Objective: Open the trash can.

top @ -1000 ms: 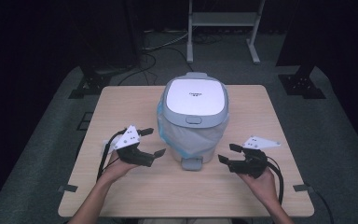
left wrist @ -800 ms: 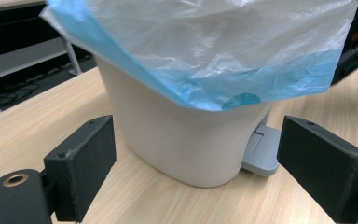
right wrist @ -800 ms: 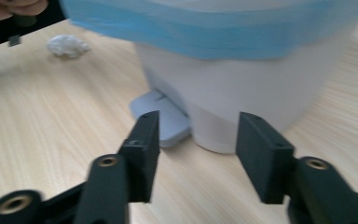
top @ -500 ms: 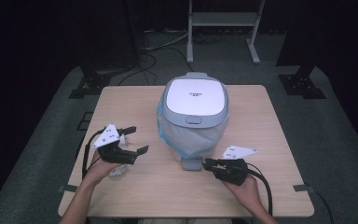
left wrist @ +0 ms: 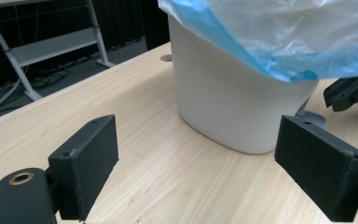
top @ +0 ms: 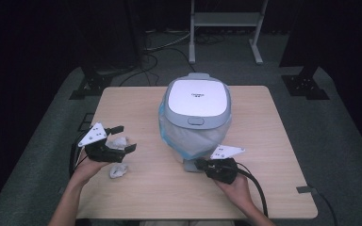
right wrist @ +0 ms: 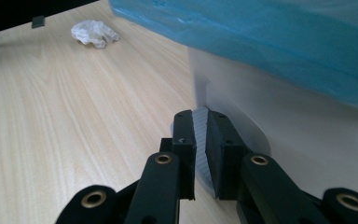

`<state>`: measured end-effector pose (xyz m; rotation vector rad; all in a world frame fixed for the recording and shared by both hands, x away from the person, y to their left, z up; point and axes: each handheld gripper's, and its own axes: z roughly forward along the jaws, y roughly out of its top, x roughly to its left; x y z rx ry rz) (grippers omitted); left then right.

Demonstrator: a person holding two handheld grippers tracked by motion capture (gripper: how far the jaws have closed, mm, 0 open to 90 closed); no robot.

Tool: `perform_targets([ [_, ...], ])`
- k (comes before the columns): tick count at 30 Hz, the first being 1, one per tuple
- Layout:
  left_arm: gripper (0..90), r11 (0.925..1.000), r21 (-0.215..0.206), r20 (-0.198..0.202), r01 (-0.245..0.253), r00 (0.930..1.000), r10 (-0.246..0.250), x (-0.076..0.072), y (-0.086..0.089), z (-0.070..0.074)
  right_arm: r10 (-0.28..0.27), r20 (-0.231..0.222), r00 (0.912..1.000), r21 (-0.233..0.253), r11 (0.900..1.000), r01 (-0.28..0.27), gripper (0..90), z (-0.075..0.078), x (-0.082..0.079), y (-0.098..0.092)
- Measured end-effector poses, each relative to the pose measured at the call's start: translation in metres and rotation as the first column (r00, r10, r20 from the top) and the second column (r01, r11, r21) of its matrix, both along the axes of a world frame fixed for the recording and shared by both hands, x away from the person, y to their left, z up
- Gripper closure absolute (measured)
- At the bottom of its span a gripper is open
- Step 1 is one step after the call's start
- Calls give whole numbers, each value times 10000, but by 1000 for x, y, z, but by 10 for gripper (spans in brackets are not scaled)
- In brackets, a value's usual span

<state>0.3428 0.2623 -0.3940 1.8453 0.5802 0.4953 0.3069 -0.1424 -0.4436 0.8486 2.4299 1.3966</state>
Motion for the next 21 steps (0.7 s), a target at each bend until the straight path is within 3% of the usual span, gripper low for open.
perform_targets([
  [15, 125, 9997, 256, -227, 10, 9997, -4, 0, 7, -12, -589, 558, 9967, -790, 9949, 632, 823, -20, 13, 19],
  [21, 125, 9993, 351, -375, 100, 9993, -87, -1, 8, -19, -583, 677, 9960, -787, 9949, 636, 837, -22, 14, 20],
])
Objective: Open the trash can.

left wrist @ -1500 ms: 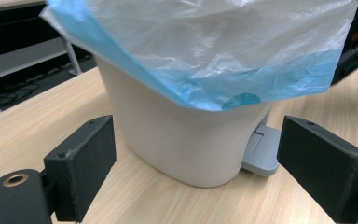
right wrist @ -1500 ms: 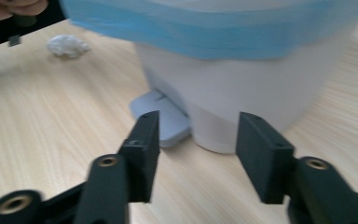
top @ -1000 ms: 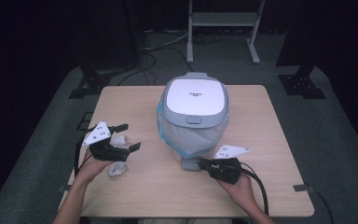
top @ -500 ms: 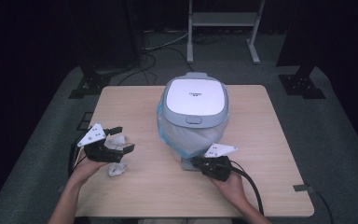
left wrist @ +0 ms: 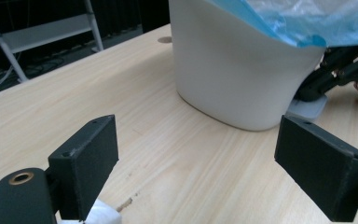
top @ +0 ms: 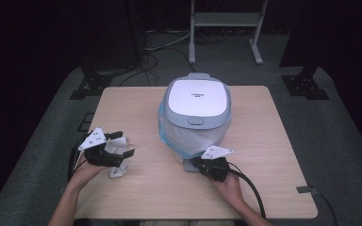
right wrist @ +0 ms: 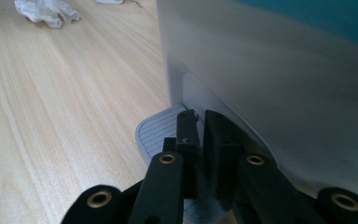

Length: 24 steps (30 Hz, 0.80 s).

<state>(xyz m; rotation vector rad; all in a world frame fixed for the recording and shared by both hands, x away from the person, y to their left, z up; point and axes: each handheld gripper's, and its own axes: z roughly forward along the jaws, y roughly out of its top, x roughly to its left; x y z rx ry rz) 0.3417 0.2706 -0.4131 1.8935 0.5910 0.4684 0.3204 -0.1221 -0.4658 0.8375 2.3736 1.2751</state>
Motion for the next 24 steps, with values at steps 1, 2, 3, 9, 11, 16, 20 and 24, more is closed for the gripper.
perform_targets([
  [1, 125, 10000, 11, 19, -5, 10000, 5, 0, 0, -1, -5, 14, 10000, -5, 10000, 5, 838, 0, 0, 0],
  [2, 125, 10000, -7, -2, -19, 10000, 19, 0, 1, -1, 5, 9, 10000, 9, 10000, -5, 838, -1, 0, 0],
  [3, 125, 10000, -2, -9, -32, 10000, 32, 0, 1, -2, 26, -6, 10000, 24, 10000, -26, 838, -1, 1, 0],
  [9, 125, 9999, -15, -4, -100, 9999, 100, 1, 4, -3, 122, -54, 9999, -19, 9999, -122, 865, -2, 2, -1],
  [11, 125, 9999, -58, -62, -158, 9999, 158, 2, 5, -4, 155, -43, 9999, -40, 9999, -155, 868, -2, 2, 0],
  [16, 135, 9993, -120, -107, -367, 9993, 366, 3, 9, -5, 158, 218, 9996, -255, 9996, -153, 870, -3, -1, 2],
  [20, 164, 9987, -227, 14, -466, 9989, 466, 4, 16, -3, 126, 125, 9998, -220, 9997, -123, 872, -4, 0, 1],
  [24, 164, 9984, -136, -68, -545, 9985, 544, 7, 21, -3, 209, 44, 9998, -314, 9993, -207, 873, -5, 1, 2],
])
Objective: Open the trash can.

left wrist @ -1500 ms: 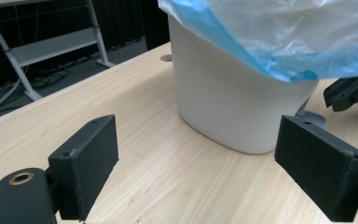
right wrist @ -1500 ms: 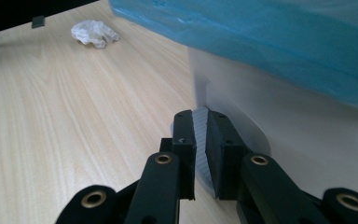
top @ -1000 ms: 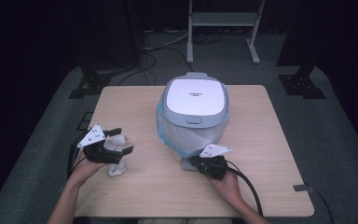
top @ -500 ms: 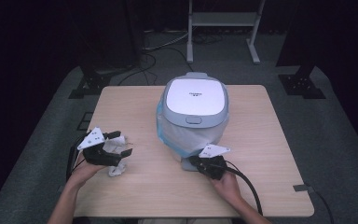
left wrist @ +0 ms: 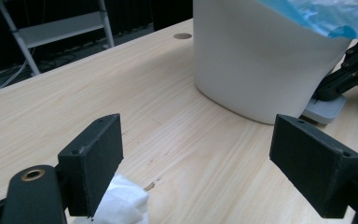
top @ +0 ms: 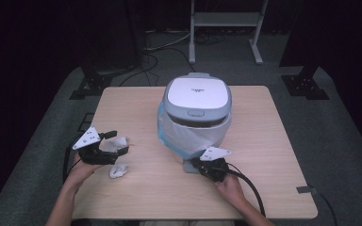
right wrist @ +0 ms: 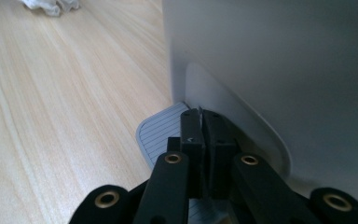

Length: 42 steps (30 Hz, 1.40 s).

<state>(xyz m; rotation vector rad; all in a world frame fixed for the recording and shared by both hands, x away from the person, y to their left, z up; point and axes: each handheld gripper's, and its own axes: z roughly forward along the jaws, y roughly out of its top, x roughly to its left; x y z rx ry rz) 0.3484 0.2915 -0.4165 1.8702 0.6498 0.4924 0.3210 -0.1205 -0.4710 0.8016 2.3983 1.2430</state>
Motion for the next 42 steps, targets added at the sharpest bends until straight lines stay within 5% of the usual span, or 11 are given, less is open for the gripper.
perform_targets([
  [8, 207, 9995, 231, -146, -211, 9997, 214, 5, 11, -4, 166, 58, 9998, -649, 9978, -162, 877, -6, 2, 5],
  [18, 232, 9980, 270, -963, -576, 9935, 600, 18, 26, -18, 168, 74, 9998, -740, 9971, -162, 877, -5, 2, 6],
  [27, 267, 9940, 483, -970, -979, 9900, 1022, 25, 31, -28, 195, 90, 9998, -777, 9968, -188, 878, -5, 2, 6],
  [42, 470, 9900, 1380, -1374, -281, 9894, 473, 44, 24, -39, 252, 105, 9996, -777, 9967, -243, 877, -5, 3, 5],
])
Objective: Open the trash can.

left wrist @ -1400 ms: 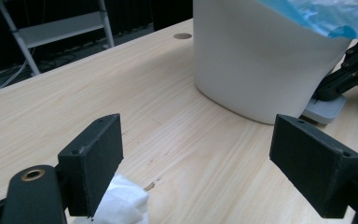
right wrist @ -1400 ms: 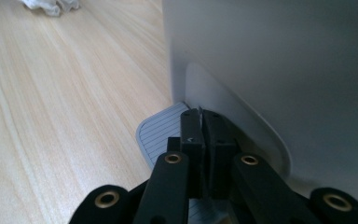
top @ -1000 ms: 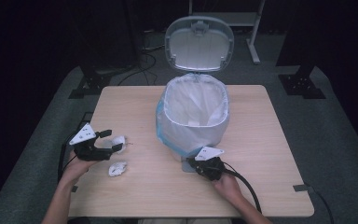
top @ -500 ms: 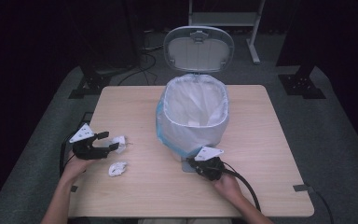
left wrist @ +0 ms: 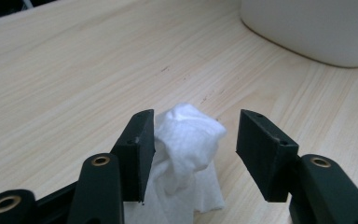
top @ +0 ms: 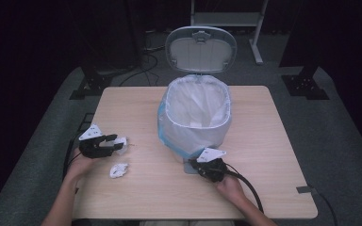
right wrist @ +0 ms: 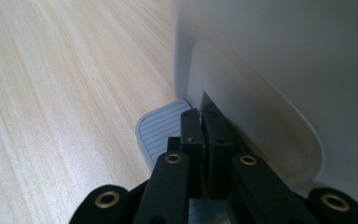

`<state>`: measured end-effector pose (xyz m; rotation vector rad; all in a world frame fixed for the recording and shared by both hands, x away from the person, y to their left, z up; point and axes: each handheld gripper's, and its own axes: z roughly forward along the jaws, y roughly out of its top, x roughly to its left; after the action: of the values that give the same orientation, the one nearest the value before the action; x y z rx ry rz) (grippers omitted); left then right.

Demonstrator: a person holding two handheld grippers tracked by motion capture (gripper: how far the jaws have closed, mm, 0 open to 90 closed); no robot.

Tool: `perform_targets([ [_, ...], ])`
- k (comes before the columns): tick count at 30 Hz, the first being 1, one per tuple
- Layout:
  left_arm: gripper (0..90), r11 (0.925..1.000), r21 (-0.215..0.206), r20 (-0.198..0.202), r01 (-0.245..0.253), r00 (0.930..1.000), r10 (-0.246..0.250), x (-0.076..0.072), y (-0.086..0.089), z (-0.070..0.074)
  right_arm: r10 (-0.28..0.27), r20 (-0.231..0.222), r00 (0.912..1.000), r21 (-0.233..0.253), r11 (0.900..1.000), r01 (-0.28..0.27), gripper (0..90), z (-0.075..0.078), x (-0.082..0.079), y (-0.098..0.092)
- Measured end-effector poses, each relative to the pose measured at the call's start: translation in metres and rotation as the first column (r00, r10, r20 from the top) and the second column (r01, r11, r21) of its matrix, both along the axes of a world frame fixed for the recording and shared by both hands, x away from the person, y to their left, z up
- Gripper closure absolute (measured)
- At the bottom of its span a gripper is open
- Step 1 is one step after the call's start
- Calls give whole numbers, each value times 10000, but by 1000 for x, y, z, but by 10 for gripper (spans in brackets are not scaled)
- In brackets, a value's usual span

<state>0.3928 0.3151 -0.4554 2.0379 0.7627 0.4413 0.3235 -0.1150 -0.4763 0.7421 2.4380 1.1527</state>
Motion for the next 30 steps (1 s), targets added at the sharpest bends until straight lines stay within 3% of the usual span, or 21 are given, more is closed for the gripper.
perform_targets([
  [18, 649, 9934, 1101, -538, 327, 9982, -269, 7, -11, -17, 0, 7, 10000, 12, 10000, 0, 877, 0, 0, 0],
  [30, 738, 9913, 1241, -703, 443, 9969, -358, 7, -12, -20, -20, -10, 10000, 75, 10000, 20, 877, 0, 0, 0],
])
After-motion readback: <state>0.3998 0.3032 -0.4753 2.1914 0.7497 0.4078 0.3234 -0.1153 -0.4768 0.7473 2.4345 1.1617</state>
